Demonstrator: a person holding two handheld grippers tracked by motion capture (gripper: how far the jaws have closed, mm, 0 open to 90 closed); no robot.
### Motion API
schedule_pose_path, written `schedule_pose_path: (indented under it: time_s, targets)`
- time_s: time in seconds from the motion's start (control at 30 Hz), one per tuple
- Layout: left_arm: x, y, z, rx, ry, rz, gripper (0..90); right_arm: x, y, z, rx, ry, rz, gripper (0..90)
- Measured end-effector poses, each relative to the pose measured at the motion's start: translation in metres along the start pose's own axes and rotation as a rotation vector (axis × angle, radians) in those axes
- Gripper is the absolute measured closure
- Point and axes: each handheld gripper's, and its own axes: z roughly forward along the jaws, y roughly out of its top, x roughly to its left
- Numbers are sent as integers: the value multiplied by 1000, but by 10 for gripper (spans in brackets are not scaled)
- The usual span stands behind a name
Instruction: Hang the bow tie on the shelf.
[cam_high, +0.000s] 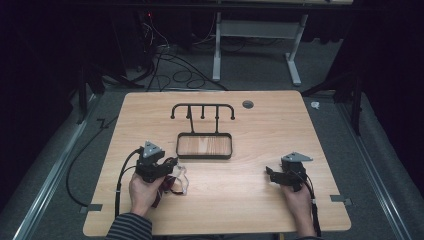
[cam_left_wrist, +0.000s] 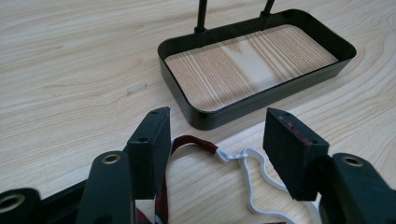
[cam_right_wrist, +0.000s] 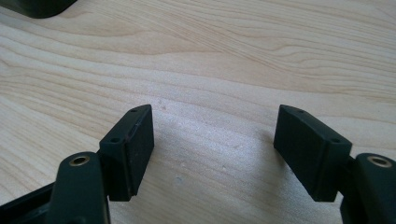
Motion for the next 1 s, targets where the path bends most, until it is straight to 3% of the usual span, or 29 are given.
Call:
schedule_pose_path:
  time_s: [0.37, 0.53, 0.7, 1.0]
  targets:
    - [-3, 2, 12, 41, 3, 35, 422, 0, 0, 0, 0, 0, 0, 299]
    - [7, -4, 28, 104, 36, 39, 421, 0, 0, 0, 0, 1, 0, 299]
    - [12, -5, 34, 112, 51, 26, 433, 0, 0, 0, 0, 1, 1, 299]
    - [21, -6, 45, 144, 63, 16, 574, 0, 0, 0, 0, 0, 0, 299]
